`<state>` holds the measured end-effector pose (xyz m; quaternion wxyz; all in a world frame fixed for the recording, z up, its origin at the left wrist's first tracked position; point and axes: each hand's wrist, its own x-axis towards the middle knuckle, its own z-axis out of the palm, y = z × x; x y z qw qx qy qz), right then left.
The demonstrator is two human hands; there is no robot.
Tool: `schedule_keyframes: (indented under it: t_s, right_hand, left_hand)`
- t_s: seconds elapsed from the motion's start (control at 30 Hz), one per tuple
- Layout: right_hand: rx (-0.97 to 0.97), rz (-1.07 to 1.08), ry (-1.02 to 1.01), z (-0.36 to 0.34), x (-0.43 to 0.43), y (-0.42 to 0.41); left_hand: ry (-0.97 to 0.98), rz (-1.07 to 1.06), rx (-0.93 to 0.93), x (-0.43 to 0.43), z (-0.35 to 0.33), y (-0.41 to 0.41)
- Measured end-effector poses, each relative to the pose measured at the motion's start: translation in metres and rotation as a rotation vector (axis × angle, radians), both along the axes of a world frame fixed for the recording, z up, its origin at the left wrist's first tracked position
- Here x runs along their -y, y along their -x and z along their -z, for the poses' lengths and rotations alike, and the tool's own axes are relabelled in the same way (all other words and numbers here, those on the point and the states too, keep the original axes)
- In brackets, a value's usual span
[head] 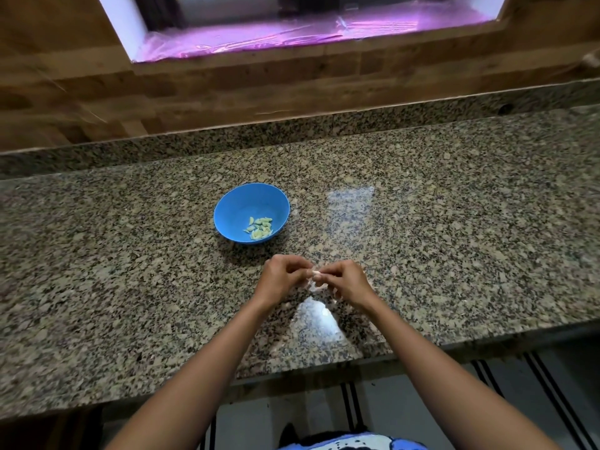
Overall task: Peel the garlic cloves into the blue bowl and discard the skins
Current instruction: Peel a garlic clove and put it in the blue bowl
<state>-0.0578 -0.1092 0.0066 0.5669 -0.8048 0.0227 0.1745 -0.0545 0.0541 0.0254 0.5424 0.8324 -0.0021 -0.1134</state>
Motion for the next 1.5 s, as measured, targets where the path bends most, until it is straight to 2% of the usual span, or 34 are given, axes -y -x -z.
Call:
schedule_keyframes:
  t_s: [0.1,0.2,0.23,0.3,0.37,0.43,0.47,0.53,0.6,0.7,0.77,0.8,0.83,0.93,1.0,1.13,1.23,1.33,1.5]
  right_hand:
    - [-0.074,-0.081,-0.084,-0.004,0.002,-0.004]
    - [-0.107,-0.133,-0.124,-0.007,0.002,-0.005]
    - [-0.076,-0.137,-0.081,-0.007,0.0,-0.004]
    - [0.14,-0.174,0.208,-0.004,-0.006,-0.002]
    - [0.458,-0.238,0.492,0.004,-0.01,0.003]
    - [0.669,-0.253,0.525,0.011,-0.011,0.008]
    - [0.708,-0.24,0.519,0.013,-0.013,0.01]
    - [0.586,-0.165,0.49,0.008,-0.017,0.01]
    - [0.303,-0.074,0.352,0.001,-0.02,0.006]
    - [-0.202,-0.001,-0.139,-0.008,-0.013,-0.002]
    - [-0.386,0.021,-0.344,-0.008,-0.007,0.001]
    - [-0.375,0.035,-0.361,-0.006,-0.007,0.003]
    - [-0.29,0.036,-0.293,-0.004,-0.008,0.004]
    - [0.155,-0.086,0.221,-0.001,-0.014,0.007]
    - [0.267,-0.098,0.299,0.001,-0.019,0.008]
    - [0.262,0.012,0.25,0.0,-0.015,0.01]
    - [0.26,0.032,0.232,0.001,-0.015,0.013]
    - [0.185,0.117,0.238,0.007,-0.008,0.011]
    - [0.069,0.031,0.219,0.009,0.001,0.017]
  left_hand:
    - [-0.26,0.145,0.176,-0.008,-0.001,0.002]
    - [-0.424,0.287,0.394,-0.014,-0.003,-0.002]
    - [-0.457,0.315,0.413,-0.014,-0.003,-0.002]
    - [-0.469,0.299,0.291,-0.012,-0.001,-0.001]
    - [-0.266,0.206,-0.03,-0.013,0.003,0.0]
    - [0.028,0.11,-0.33,-0.014,0.006,0.002]
    - [0.096,0.075,-0.378,-0.014,0.008,0.004]
    - [0.034,0.057,-0.271,-0.013,0.014,0.003]
    - [-0.139,0.082,-0.026,-0.011,0.018,0.005]
    - [-0.325,0.119,0.334,-0.016,0.025,0.007]
    - [-0.361,0.15,0.437,-0.017,0.028,0.01]
    - [-0.347,0.141,0.412,-0.015,0.028,0.012]
    - [-0.328,0.123,0.348,-0.013,0.027,0.013]
    - [-0.266,0.072,0.165,-0.004,0.027,0.015]
    - [-0.288,0.062,0.142,0.0,0.027,0.013]
    - [-0.37,0.119,0.192,0.01,0.023,0.011]
    - [-0.274,0.011,0.133,0.008,0.025,0.006]
    - [-0.259,0.016,0.071,0.004,0.031,0.011]
    - [-0.067,-0.011,0.003,0.006,0.029,0.015]
